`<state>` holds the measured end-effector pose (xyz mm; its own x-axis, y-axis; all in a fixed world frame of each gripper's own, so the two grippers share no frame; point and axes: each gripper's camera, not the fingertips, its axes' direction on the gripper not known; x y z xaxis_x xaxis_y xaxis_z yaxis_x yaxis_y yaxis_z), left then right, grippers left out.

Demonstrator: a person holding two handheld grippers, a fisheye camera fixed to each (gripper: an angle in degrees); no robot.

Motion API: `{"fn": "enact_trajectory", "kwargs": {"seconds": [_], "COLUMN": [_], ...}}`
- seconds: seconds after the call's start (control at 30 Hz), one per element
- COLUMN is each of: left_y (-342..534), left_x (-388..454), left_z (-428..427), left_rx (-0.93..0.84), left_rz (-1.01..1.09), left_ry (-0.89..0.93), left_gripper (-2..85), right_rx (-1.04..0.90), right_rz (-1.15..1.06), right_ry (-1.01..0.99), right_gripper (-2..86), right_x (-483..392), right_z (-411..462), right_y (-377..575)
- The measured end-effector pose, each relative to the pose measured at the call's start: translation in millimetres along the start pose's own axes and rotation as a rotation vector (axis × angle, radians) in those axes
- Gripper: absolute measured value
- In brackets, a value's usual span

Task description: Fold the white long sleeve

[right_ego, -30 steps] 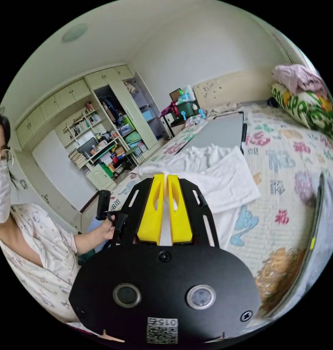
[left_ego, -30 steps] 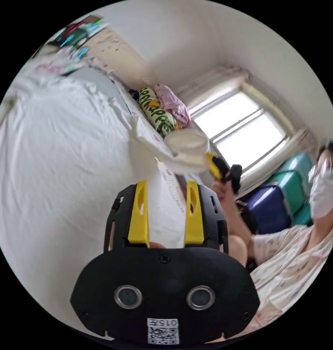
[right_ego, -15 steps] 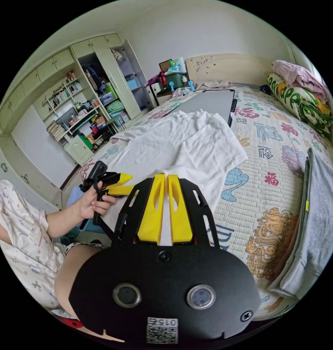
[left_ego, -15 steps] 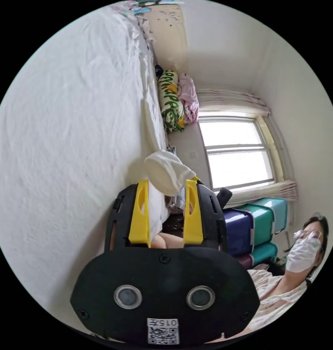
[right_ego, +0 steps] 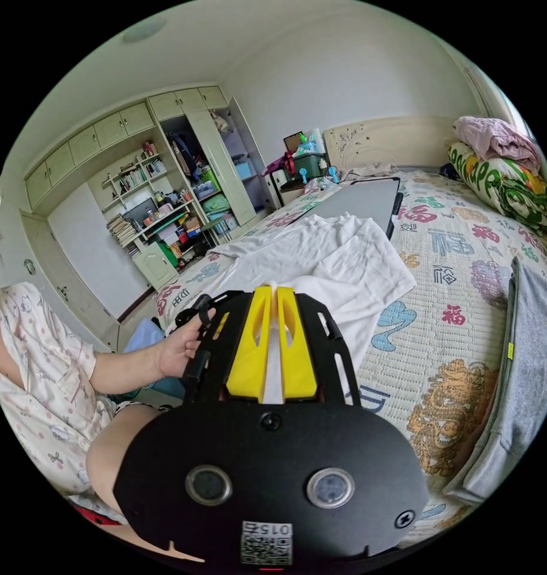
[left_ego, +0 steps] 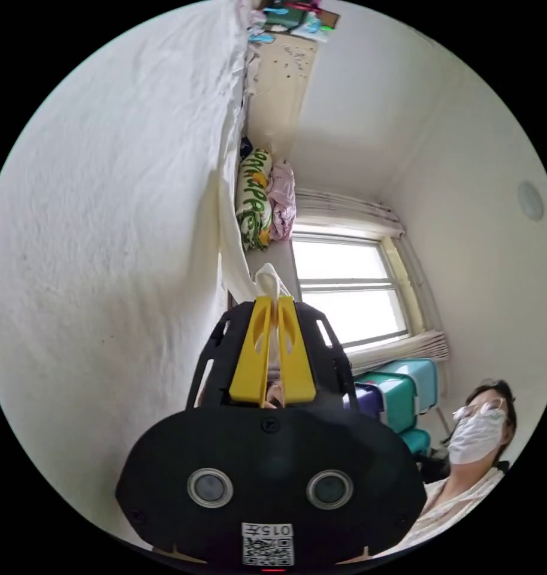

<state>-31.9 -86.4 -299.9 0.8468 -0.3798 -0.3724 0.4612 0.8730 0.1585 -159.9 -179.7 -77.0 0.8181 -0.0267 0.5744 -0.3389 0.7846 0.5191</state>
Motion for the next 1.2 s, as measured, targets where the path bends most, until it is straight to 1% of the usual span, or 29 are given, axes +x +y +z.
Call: {"fn": "enact_trajectory", "kwargs": {"seconds": [0.13, 0.2, 0.23, 0.3, 0.43, 0.53, 0.6, 0.7, 0.87, 0.93, 1.0, 1.07, 1.2], "left_y": [23, 44, 50, 80, 137, 190, 232, 277, 348, 362, 367, 375, 384], "left_x": [42, 65, 70, 85, 89, 97, 108, 117, 127, 109, 73, 55, 48], "left_z": [-15, -34, -39, -56, -65, -55, -37, -21, 11, 24, 32, 32, 45], "left_rx": [0.053, 0.094, 0.099, 0.108, 0.085, 0.040, 0.004, 0.012, 0.004, -0.044, -0.127, -0.138, -0.249], "left_rz": [0.193, 0.300, 0.325, 0.412, 0.489, 0.579, 0.686, 0.766, 0.921, 0.890, 0.736, 0.666, 0.695], "left_ry": [-0.134, -0.237, -0.266, -0.386, -0.518, -0.599, -0.680, -0.747, -0.808, -0.853, -0.859, -0.859, -0.909], "left_gripper": [-0.2, -0.4, -0.4, -0.5, -0.5, -0.4, -0.4, -0.4, -0.3, -0.2, -0.1, 0.1, 0.8], "right_rx": [-0.048, -0.078, -0.086, -0.112, -0.127, -0.152, -0.172, -0.197, -0.208, -0.221, -0.242, -0.257, -0.235], "right_rz": [-0.033, -0.067, -0.074, -0.091, -0.074, -0.050, -0.028, 0.010, 0.047, 0.056, 0.076, 0.099, 0.152], "right_ry": [-0.028, -0.057, -0.060, -0.068, -0.096, -0.081, -0.065, -0.063, -0.082, -0.085, -0.088, -0.087, -0.090], "right_gripper": [0.1, -0.2, -0.2, -0.3, -0.4, -0.4, -0.4, -0.4, -0.4, -0.4, -0.4, -0.4, -0.3], "right_x": [-3, -7, -7, -8, -1, 7, 15, 28, 50, 60, 75, 89, 132], "right_z": [-9, -14, -16, -22, -36, -48, -58, -71, -96, -105, -117, -127, -162], "right_y": [-3, -8, -9, -19, -40, -61, -81, -112, -171, -195, -230, -257, -324]}}
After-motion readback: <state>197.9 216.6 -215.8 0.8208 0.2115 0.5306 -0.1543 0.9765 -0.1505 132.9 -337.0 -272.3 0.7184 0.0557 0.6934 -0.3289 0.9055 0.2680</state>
